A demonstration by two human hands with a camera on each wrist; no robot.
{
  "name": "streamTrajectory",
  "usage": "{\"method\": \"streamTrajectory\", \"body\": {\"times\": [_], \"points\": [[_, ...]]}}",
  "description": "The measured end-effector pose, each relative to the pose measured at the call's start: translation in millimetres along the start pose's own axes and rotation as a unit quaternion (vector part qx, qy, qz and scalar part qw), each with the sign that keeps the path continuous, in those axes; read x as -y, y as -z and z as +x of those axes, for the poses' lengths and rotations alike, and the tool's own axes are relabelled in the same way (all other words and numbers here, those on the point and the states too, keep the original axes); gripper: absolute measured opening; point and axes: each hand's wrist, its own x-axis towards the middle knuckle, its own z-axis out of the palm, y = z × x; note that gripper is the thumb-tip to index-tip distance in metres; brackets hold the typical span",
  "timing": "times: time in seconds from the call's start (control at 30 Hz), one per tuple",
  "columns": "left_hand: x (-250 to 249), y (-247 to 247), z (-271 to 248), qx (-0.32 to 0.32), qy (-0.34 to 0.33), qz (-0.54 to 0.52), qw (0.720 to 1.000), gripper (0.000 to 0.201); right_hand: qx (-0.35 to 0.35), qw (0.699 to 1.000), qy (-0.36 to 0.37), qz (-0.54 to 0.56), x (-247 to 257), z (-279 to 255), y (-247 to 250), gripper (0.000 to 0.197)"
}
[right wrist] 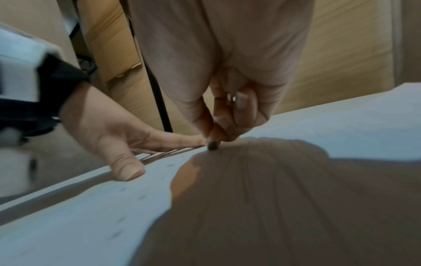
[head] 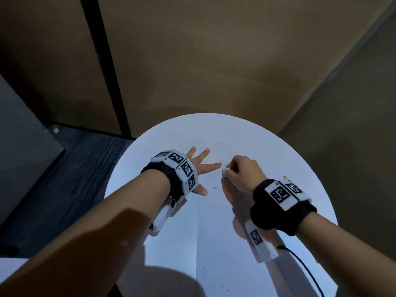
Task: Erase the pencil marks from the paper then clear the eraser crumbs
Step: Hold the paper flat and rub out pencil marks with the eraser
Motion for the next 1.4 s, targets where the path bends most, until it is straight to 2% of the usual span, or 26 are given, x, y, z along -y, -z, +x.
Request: {"method": "streamTrajectory", "body": {"times": [0.07, 0.13, 0.2, 0.23, 0.27, 0.33, 0.4, 0.47, 0.6, 0.7, 0.77, 0.9, 0.97, 1.13, 1.17, 1.3, 1.33, 1.4], "points": [[1.1, -0.5, -0.9, 0.000, 0.000, 0.000, 1.000, 0.092, 0.012, 1.000, 0.017, -0.001, -3.4, -8.6, -4.6, 0.024], [0.9, -0.3, -2.7, 0.001, 0.000, 0.001, 1.000, 0.091, 0.071, 0.996, 0.037, -0.027, -6.5, -18.9, -2.8, 0.030], [0.1, 1.2, -3.3, 0.002, -0.004, -0.001, 1.000, 0.091, 0.125, 0.991, 0.035, -0.027, -13.3, -22.9, 4.5, 0.026], [0.0, 1.6, -3.7, 0.001, -0.006, -0.001, 1.000, 0.092, 0.133, 0.991, 0.020, 0.016, -18.4, -21.7, 7.0, 0.021], [0.2, 1.9, -4.1, 0.001, -0.007, 0.000, 1.000, 0.092, 0.118, 0.988, -0.003, 0.097, -23.4, -19.5, 9.4, 0.016], [1.3, 0.9, -4.2, -0.003, -0.009, 0.003, 1.000, 0.092, 0.041, 0.959, -0.064, 0.272, -32.2, -13.6, 14.2, 0.012], [2.6, -1.2, -2.7, -0.006, -0.010, 0.006, 1.000, 0.093, -0.017, 0.930, -0.110, 0.351, -39.0, -7.8, 17.5, 0.016], [4.3, -3.0, -0.5, -0.005, -0.007, 0.015, 1.000, 0.094, -0.018, 0.935, -0.114, 0.335, -42.5, -2.4, 15.6, 0.018], [5.3, -2.4, 1.7, 0.001, 0.000, 0.016, 1.000, 0.095, -0.011, 0.962, -0.064, 0.266, -33.8, 4.8, 6.6, 0.015], [3.0, -0.3, 0.4, 0.008, 0.006, 0.016, 1.000, 0.094, -0.019, 0.992, -0.001, 0.127, -23.2, 8.8, 1.0, 0.018], [1.6, 0.3, -0.4, 0.008, 0.006, 0.015, 1.000, 0.094, -0.026, 0.998, 0.029, 0.048, -17.5, 6.1, -2.6, 0.015], [1.0, -0.8, -1.3, 0.003, 0.006, 0.006, 1.000, 0.093, 0.054, 0.994, 0.090, -0.042, -12.2, -6.6, -4.6, 0.017], [0.3, -0.4, -1.8, 0.003, 0.008, 0.009, 1.000, 0.093, 0.070, 0.992, 0.091, -0.057, -9.9, -5.8, 0.2, 0.018], [-5.2, 3.2, -2.4, 0.008, 0.014, 0.019, 1.000, 0.093, 0.008, 0.996, 0.060, -0.065, -10.1, 2.0, 0.3, 0.021], [-4.7, 2.8, -2.4, 0.007, 0.013, 0.017, 1.000, 0.093, 0.016, 0.995, 0.064, -0.072, -11.0, -0.2, -0.5, 0.021], [-0.3, -1.5, -0.9, 0.003, 0.009, 0.010, 1.000, 0.093, 0.118, 0.985, 0.067, -0.109, -10.5, -6.5, 12.9, 0.015], [0.5, -2.4, 0.3, 0.003, 0.008, 0.010, 1.000, 0.094, 0.115, 0.986, 0.065, -0.102, -10.4, -4.4, 18.3, 0.016], [0.9, -2.4, 1.9, 0.003, 0.008, 0.013, 1.000, 0.094, 0.063, 0.994, 0.064, -0.060, -10.0, 3.8, 25.5, 0.016]]}}
